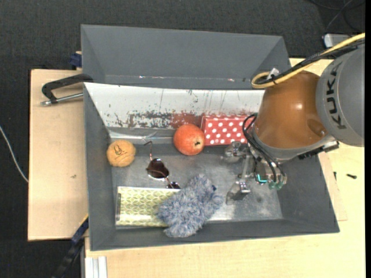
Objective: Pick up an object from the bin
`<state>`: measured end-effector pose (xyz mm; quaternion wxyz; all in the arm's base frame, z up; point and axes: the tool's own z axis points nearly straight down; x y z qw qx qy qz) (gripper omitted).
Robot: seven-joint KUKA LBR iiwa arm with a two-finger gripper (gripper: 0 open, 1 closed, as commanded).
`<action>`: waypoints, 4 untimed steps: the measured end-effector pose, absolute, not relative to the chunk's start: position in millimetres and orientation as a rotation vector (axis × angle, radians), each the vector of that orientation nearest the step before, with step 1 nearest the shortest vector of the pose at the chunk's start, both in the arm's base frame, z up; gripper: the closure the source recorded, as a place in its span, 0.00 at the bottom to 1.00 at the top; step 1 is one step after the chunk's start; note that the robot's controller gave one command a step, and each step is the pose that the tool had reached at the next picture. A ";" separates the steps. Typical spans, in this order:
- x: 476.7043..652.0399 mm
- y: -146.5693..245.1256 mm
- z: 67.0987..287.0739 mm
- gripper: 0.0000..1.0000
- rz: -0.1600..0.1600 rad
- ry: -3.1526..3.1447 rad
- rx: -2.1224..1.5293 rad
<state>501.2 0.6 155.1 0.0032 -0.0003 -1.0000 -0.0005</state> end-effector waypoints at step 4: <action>500.6 21.0 196.4 1.00 -0.001 -3.139 0.210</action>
Offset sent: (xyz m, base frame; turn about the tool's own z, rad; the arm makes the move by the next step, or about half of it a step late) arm -0.0064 0.0289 -0.0851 -0.1322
